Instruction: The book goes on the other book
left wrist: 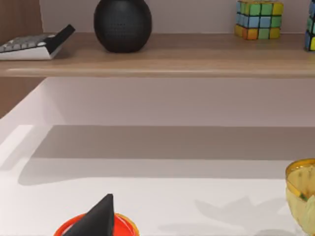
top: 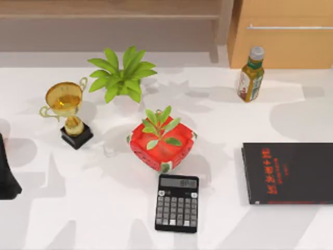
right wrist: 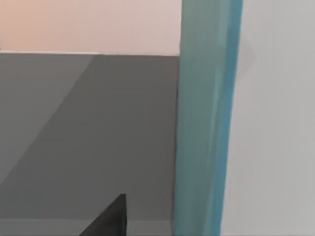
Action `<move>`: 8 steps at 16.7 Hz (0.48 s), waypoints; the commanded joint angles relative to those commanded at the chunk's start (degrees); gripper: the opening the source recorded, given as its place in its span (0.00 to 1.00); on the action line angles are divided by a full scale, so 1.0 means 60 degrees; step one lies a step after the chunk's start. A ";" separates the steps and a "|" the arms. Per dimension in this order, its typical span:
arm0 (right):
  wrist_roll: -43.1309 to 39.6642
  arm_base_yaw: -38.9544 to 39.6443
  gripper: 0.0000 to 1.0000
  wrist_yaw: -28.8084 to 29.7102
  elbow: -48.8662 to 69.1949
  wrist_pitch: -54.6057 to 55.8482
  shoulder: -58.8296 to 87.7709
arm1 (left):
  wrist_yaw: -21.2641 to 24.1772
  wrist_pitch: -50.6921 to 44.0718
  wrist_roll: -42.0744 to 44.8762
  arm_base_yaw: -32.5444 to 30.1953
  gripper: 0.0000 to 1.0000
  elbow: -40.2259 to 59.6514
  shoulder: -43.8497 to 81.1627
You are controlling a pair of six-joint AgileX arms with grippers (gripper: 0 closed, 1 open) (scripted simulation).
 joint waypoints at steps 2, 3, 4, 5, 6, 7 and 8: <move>0.0000 0.0000 0.62 0.0000 0.0000 0.0000 0.0000 | 0.0000 0.0000 0.0000 0.0000 1.00 0.0000 0.0000; 0.0000 0.0000 0.55 0.0000 0.0000 0.0000 0.0000 | 0.0000 0.0000 0.0000 0.0000 1.00 0.0000 0.0000; 0.0000 0.0000 0.47 0.0000 0.0000 0.0000 0.0000 | 0.0000 0.0000 0.0000 0.0000 1.00 0.0000 0.0000; 0.0000 0.0000 0.40 0.0000 0.0000 0.0000 0.0000 | 0.0000 0.0000 0.0000 0.0000 1.00 0.0000 0.0000; 0.0000 0.0000 0.32 0.0000 0.0000 0.0000 0.0000 | 0.0000 0.0000 0.0000 0.0000 1.00 0.0000 0.0000; 0.0000 0.0000 0.25 0.0000 0.0000 0.0000 0.0000 | 0.0000 0.0000 0.0000 0.0000 1.00 0.0000 0.0000; 0.0000 0.0000 0.17 0.0000 0.0000 0.0000 0.0000 | 0.0000 0.0000 0.0000 0.0000 1.00 0.0000 0.0000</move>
